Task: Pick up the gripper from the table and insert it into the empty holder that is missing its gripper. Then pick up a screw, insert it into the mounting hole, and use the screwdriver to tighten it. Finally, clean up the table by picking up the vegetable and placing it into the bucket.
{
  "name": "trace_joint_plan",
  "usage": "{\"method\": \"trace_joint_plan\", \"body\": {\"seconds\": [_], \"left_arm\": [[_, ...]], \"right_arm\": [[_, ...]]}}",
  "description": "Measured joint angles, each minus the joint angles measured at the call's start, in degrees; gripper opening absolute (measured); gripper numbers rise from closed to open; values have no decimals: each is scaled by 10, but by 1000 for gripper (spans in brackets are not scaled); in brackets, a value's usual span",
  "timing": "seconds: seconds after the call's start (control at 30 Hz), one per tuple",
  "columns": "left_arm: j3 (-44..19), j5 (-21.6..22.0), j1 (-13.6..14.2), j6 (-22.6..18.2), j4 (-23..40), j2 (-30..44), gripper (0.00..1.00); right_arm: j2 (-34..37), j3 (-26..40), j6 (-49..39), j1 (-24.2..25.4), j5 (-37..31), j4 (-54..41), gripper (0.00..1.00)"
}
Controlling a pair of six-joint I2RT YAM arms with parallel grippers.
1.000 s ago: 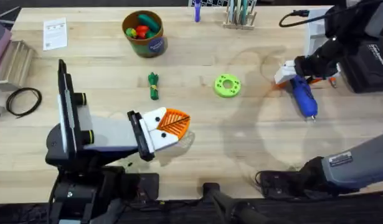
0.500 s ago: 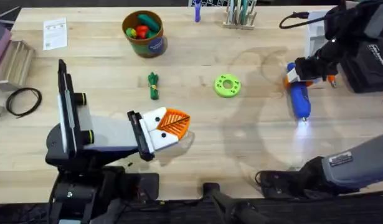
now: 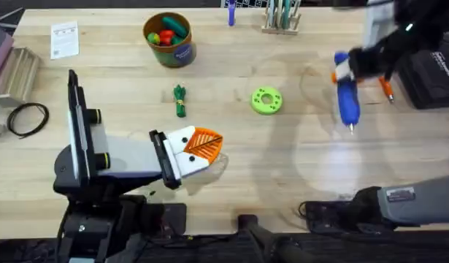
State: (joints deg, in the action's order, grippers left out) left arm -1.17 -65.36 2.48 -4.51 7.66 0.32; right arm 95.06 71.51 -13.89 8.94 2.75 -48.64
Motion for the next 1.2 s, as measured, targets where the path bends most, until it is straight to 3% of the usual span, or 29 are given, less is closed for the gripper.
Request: {"method": "trace_joint_plan", "body": {"seconds": [0.33, 0.67, 0.9, 1.03, 1.2], "left_arm": [[0, 0, 0, 0, 0, 0, 5], [0, 0, 0, 0, 0, 0, 5], [0, 0, 0, 0, 0, 0, 5], [0, 0, 0, 0, 0, 0, 5], [0, 0, 0, 0, 0, 0, 5]], "right_arm": [[-173, 75, 65, -119, 21, 65, 23], [-302, 78, 140, -259, 29, 171, 23], [-367, 77, 174, -328, 52, 239, 23], [-397, 37, 195, -353, 83, 337, 23], [-417, -80, 245, -361, 147, 522, 23]]}}
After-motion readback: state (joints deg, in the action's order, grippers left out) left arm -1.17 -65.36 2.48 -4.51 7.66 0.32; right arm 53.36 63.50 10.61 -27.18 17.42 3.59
